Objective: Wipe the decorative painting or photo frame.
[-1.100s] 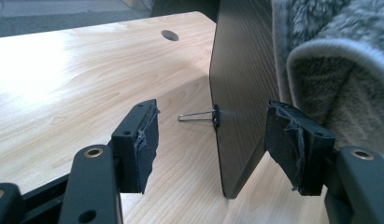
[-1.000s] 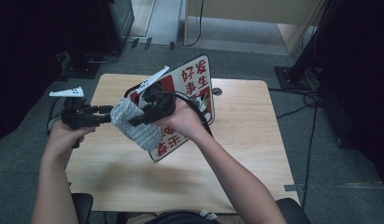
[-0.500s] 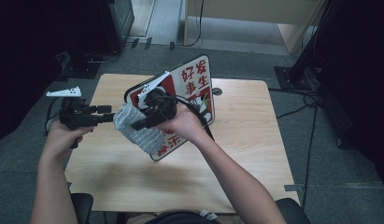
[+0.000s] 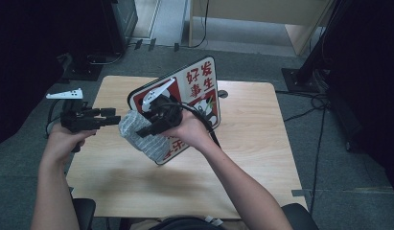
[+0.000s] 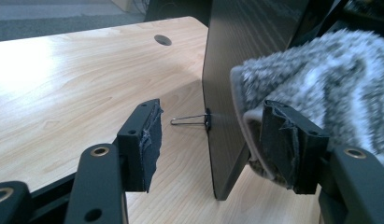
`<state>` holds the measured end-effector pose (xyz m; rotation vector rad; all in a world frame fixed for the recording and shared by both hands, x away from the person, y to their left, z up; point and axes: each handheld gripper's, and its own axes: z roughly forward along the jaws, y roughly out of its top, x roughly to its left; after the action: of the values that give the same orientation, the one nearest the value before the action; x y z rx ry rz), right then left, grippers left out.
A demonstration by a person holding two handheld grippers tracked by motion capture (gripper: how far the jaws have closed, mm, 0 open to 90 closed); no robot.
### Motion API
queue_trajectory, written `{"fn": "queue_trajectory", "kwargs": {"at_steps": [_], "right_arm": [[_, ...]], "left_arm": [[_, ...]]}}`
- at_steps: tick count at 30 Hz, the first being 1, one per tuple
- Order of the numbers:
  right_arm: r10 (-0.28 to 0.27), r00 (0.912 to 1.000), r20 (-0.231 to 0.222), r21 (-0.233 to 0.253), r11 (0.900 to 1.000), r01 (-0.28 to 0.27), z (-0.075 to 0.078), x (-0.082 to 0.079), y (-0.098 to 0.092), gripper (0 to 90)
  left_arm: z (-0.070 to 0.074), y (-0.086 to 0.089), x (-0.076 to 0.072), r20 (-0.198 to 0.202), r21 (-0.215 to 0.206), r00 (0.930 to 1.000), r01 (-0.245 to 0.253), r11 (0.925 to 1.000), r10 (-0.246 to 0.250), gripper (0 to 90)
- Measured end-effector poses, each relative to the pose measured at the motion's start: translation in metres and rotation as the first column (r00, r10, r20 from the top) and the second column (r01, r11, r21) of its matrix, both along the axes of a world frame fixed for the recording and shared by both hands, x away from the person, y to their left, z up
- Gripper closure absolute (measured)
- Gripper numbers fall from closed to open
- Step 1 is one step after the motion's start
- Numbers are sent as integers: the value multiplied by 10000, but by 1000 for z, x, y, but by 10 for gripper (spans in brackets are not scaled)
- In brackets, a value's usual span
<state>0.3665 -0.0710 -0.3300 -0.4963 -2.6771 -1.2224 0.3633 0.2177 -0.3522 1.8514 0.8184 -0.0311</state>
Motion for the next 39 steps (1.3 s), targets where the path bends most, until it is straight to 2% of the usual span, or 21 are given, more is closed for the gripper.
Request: {"fn": "queue_trajectory", "kwargs": {"at_steps": [12,17,21,27,39], "right_arm": [[-58,9999,-109,-104,9999,57,-16,-4,-2,666],[-90,9998,-188,-91,9999,89,-25,-5,-3,665],[-81,9997,-223,-86,9999,79,-31,-6,-4,666],[-28,9997,-261,-124,9999,25,-40,-7,-5,666],[-3,9993,-364,-40,10000,2,-55,-9,-8,665]], "left_arm": [[4,-4,-1,102,-8,9999,102,9999,-102,393],[5,-9,-2,68,-12,9996,277,9996,-277,399],[6,-13,-2,-33,-10,9986,536,9986,-536,437],[8,-18,-2,-126,-249,9959,887,9957,-891,446],[10,-32,-2,-141,-267,9939,1094,9936,-1098,460]]}}
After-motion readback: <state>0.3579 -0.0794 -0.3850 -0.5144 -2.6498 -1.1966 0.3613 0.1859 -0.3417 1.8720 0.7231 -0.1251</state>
